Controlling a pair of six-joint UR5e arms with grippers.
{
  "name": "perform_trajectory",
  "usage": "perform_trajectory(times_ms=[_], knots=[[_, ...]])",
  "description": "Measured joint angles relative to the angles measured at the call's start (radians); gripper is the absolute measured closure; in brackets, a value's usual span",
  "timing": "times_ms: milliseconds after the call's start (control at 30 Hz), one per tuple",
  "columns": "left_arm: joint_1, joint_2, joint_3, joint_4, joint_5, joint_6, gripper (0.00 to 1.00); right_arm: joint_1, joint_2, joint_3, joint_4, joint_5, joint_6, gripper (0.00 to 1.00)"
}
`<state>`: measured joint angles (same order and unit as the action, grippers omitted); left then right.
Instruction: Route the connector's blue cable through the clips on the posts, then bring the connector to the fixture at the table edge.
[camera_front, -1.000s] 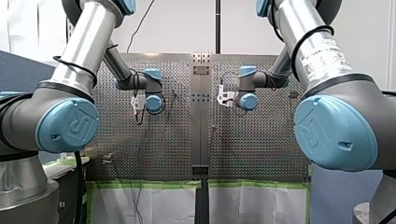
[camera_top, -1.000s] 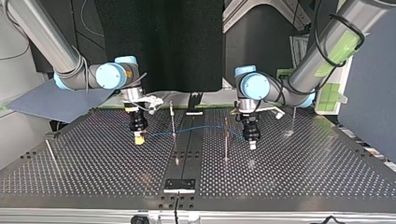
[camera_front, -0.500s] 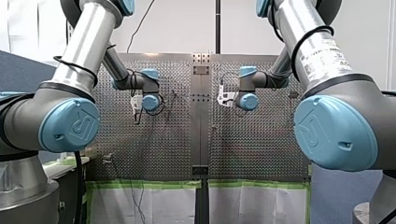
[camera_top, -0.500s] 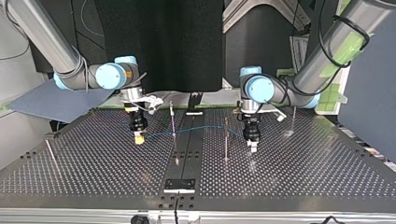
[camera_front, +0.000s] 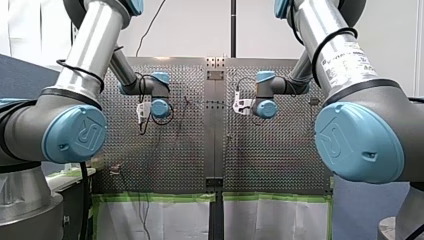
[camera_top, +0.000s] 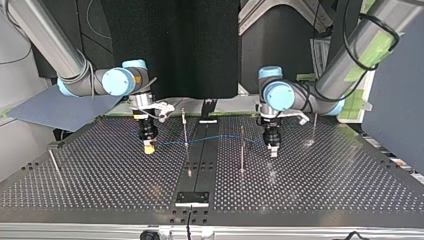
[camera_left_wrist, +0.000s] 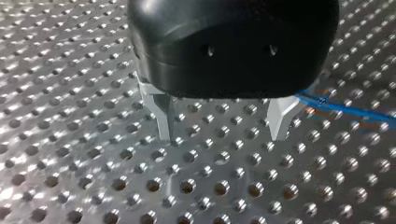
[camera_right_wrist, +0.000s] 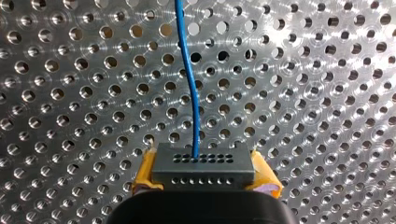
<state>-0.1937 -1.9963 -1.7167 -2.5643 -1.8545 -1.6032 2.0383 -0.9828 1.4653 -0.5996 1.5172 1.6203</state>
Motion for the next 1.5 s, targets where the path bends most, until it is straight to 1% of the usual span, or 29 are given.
perform_trajectory(times_ms=[267, 433, 533, 833, 1000, 1300, 1367, 1500], knots=[[-0.005, 0.024, -0.011, -0.068, 0.064, -0.006, 0.0, 0.0, 0.0, -0.002, 0.002, -0.001, 0.001, 1.0], [-0.006, 0.056, -0.036, -0.074, 0.101, -0.008, 0.0, -0.001, 0.0, -0.002, 0.005, -0.002, 0.001, 1.0], [-0.007, 0.083, -0.053, -0.078, 0.106, -0.011, 0.0, 0.0, 0.0, -0.002, 0.006, -0.003, 0.001, 1.0], [0.004, 0.155, -0.114, -0.053, 0.108, -0.04, 0.0, 0.002, 0.0, -0.009, 0.015, -0.003, 0.0, 1.0], [-0.004, 0.187, -0.145, -0.038, 0.124, -0.047, 0.0, 0.004, 0.0, -0.01, 0.019, -0.003, 0.0, 1.0], [-0.021, 0.227, -0.204, -0.02, 0.176, -0.06, 0.0, 0.007, 0.0, -0.011, 0.023, -0.003, -0.001, 1.0], [-0.026, 0.244, -0.218, -0.013, 0.195, -0.073, 0.0, 0.007, 0.0, -0.011, 0.024, -0.003, -0.002, 1.0], [-0.035, 0.271, -0.233, -0.006, 0.217, -0.095, 0.0, 0.008, 0.0, -0.011, 0.028, -0.003, -0.003, 1.0]])
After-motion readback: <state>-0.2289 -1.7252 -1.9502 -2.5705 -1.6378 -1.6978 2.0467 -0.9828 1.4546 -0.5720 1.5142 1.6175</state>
